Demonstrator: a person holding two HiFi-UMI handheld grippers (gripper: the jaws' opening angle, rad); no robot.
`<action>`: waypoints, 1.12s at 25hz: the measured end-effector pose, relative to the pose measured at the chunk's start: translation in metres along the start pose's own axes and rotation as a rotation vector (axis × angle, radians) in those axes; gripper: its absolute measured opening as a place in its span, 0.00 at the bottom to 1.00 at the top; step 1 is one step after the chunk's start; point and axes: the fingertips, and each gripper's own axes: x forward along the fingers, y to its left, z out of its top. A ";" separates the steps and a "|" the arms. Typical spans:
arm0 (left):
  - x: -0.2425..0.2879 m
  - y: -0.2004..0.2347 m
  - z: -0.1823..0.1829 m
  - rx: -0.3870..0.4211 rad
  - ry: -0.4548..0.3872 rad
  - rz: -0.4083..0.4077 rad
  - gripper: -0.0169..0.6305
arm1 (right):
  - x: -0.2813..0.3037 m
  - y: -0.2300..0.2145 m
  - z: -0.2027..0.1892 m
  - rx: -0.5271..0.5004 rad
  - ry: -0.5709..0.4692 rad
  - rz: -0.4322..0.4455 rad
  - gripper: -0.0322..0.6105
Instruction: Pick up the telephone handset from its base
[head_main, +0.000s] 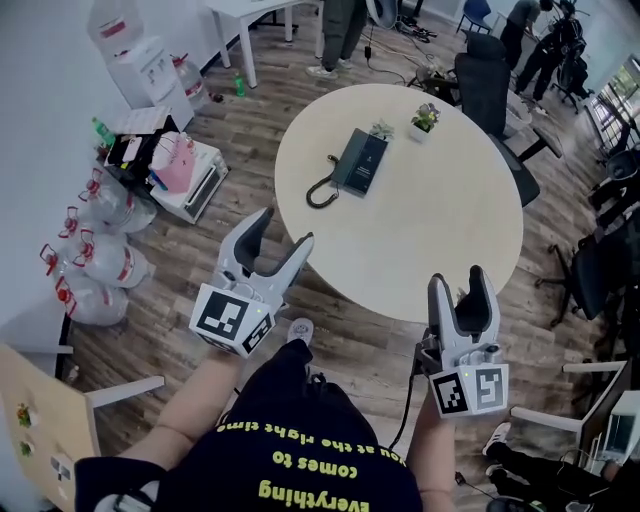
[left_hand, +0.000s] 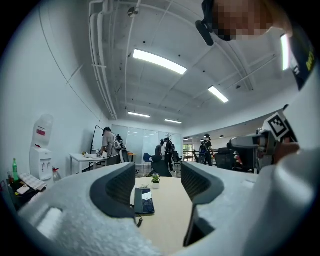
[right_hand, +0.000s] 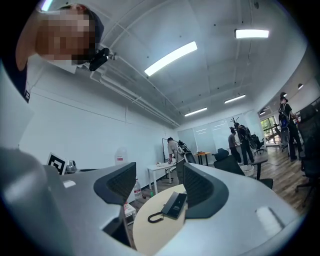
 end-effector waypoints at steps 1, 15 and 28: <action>0.012 0.009 -0.001 -0.004 0.001 -0.009 0.47 | 0.013 -0.003 0.001 -0.006 -0.003 -0.007 0.51; 0.141 0.076 -0.020 -0.038 0.057 -0.108 0.47 | 0.110 -0.055 -0.025 0.024 0.052 -0.137 0.51; 0.230 0.077 -0.032 -0.032 0.081 0.001 0.47 | 0.184 -0.138 -0.027 0.030 0.083 0.001 0.51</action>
